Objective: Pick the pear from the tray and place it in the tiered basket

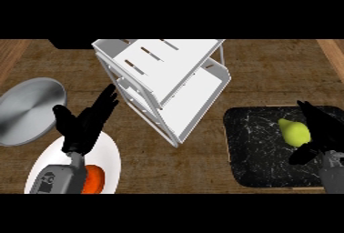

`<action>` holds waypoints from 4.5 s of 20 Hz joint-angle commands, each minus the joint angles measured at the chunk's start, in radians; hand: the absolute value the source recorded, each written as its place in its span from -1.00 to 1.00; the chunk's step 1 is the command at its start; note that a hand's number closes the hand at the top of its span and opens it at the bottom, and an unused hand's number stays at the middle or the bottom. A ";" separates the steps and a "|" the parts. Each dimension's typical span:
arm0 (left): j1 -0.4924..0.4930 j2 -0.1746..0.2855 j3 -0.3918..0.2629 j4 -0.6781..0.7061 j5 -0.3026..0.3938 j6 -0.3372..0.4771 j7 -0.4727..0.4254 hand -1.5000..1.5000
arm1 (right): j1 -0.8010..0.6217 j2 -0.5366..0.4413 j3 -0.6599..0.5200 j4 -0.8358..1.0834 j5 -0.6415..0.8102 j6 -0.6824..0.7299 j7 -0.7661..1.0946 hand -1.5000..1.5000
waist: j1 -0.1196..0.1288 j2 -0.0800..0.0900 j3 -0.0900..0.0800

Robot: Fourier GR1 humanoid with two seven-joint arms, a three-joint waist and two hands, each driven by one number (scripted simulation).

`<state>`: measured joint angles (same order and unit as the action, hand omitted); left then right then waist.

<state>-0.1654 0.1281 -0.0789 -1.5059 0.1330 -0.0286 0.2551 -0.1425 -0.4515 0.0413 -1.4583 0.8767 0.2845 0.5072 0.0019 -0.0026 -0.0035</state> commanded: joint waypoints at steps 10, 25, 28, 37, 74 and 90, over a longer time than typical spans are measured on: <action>0.001 -0.015 0.015 0.034 -0.028 -0.026 -0.038 0.00 | -0.050 0.014 -0.025 0.234 0.008 -0.022 -0.226 1.00 | 0.006 0.006 0.004; -0.006 -0.037 0.000 0.002 -0.010 -0.051 -0.021 0.00 | -0.168 -0.076 0.116 0.221 0.030 0.004 -0.660 1.00 | 0.043 0.010 0.006; -0.037 -0.031 0.010 0.005 -0.009 -0.045 0.004 0.00 | -0.216 -0.079 0.126 0.330 0.028 -0.074 -0.843 1.00 | 0.044 0.015 0.007; -0.022 -0.017 0.048 0.038 -0.012 -0.036 -0.002 0.00 | -0.326 -0.156 -0.112 0.278 -0.268 0.208 -0.959 1.00 | -0.014 -0.001 0.003; -0.021 -0.012 0.066 0.002 -0.014 -0.076 0.030 0.00 | -1.075 0.155 -0.125 0.293 -0.506 0.163 -0.248 1.00 | 0.018 0.006 0.003; -0.019 -0.042 0.051 0.003 -0.026 -0.069 0.020 0.00 | -1.109 0.448 -0.116 0.615 -0.628 -0.075 -0.337 1.00 | 0.031 0.009 0.003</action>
<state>-0.1785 0.0853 -0.0365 -1.5114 0.0944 -0.0889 0.2718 -1.2709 -0.0518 -0.0584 -0.8951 0.3506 0.2474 0.1865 0.0282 0.0052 -0.0007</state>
